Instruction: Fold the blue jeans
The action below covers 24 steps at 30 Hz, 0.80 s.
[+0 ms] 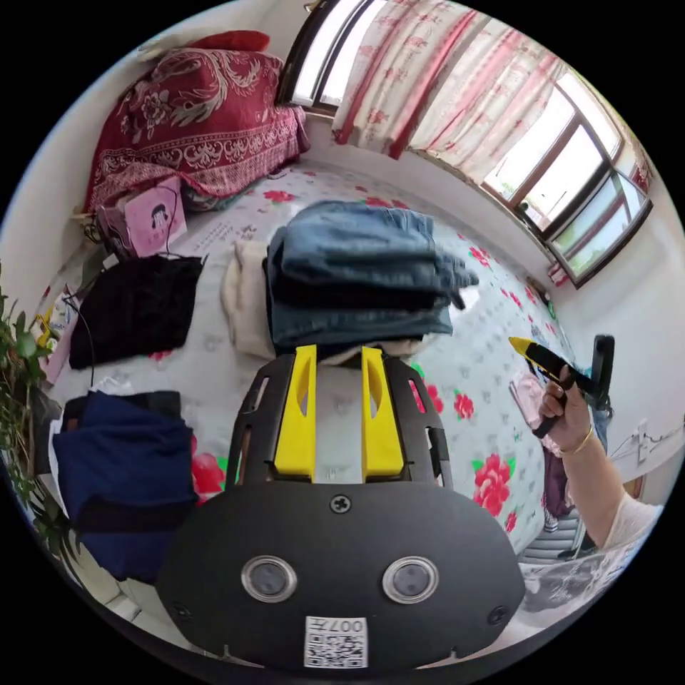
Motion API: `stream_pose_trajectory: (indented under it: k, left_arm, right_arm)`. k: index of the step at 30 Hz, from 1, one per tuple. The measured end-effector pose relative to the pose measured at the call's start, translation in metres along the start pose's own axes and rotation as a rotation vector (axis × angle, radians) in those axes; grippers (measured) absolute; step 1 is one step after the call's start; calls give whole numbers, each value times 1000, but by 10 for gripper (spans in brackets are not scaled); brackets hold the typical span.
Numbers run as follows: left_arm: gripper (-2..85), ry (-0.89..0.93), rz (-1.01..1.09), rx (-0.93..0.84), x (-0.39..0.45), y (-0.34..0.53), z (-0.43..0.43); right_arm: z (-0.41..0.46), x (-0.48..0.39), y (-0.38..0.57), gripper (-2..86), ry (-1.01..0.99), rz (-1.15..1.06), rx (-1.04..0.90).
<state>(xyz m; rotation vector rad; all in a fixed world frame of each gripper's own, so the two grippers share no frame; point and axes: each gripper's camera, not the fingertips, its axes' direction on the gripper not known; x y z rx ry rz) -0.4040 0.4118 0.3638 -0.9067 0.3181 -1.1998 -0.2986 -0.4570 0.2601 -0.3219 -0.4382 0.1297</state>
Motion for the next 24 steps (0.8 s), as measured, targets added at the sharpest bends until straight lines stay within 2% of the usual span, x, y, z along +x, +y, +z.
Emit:
stream_pose_trajectory:
  k: [1, 3, 6, 10, 15, 19, 20, 22, 24]
  left_arm:
    - [92, -4, 17, -83, 13, 44, 32]
    - [88, 1, 54, -192, 39, 109, 70]
    - [86, 43, 77, -341, 87, 200, 110]
    - [85, 69, 128, -464, 156, 282, 141]
    - [86, 66, 236, -551, 224, 323, 175]
    - [87, -67, 341, -666, 269, 358, 219]
    - [83, -128, 362, -635, 278, 366, 224]
    - [81, -180, 404, -626, 289, 377, 231]
    - [78, -197, 398, -610, 292, 387, 237]
  right_arm:
    - [11, 0, 22, 67, 38, -25, -47]
    - [43, 2, 121, 69, 218, -116, -265]
    - [46, 3, 242, 72, 411, -188, -501]
    - [25, -12, 339, 77, 444, -180, -633]
    - [19, -46, 385, 88, 416, -92, -388]
    - [12, -40, 370, 88, 318, 46, -375]
    - [-4, -32, 365, 88, 313, 96, -355]
    - [-50, -19, 365, 88, 406, 144, -225]
    - [-129, 4, 371, 87, 585, 234, -81]
